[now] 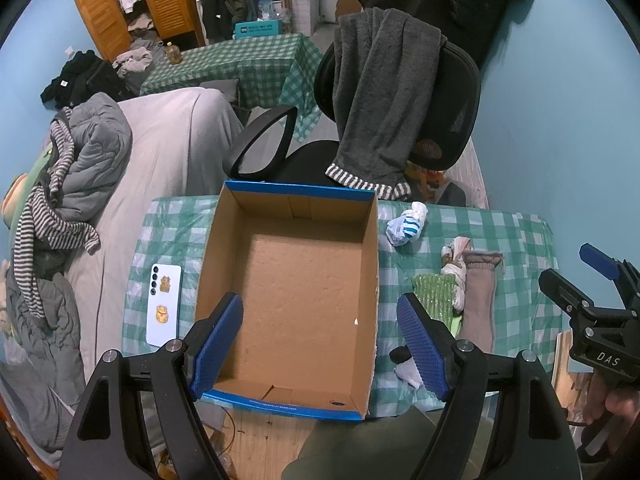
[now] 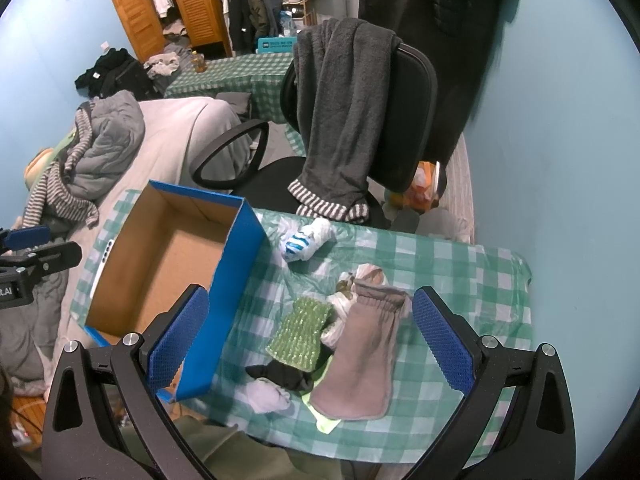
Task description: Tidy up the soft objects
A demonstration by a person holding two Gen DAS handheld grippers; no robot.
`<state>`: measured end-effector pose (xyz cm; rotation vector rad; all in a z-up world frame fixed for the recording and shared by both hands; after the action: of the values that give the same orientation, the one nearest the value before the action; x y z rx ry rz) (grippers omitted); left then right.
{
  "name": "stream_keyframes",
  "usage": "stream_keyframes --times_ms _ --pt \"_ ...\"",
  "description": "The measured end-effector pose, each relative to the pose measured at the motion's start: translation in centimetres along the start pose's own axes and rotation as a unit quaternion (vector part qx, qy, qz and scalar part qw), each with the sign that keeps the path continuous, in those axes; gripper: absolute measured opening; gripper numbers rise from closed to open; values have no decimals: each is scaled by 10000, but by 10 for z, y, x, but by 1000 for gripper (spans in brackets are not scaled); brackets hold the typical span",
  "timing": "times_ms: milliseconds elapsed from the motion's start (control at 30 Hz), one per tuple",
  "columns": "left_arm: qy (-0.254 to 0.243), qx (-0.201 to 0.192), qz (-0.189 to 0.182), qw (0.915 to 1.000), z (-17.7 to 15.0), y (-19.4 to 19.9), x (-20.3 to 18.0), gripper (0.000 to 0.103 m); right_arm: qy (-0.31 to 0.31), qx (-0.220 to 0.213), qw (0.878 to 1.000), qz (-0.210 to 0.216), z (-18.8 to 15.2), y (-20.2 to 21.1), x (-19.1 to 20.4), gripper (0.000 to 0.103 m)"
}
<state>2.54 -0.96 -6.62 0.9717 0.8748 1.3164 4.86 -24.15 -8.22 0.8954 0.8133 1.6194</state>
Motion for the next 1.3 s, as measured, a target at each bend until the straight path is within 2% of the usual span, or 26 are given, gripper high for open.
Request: stream_keyframes --times_ms 1300 --pt "-58 46 -31 10000 -9 4 -17 81 -4 33 10000 -12 -3 0 -3 102"
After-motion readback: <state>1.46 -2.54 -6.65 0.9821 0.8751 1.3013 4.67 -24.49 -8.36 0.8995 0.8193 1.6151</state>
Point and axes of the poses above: each gripper's, at about its wrist camera, not at the fingertips, and y roughly against the way its jaws point, x to its left, z to its top, the point moved 7 cm from there along -y, roughly the way its jaws point, and after that the axes turned 5 degrees about -y, right-handed, at the moved point
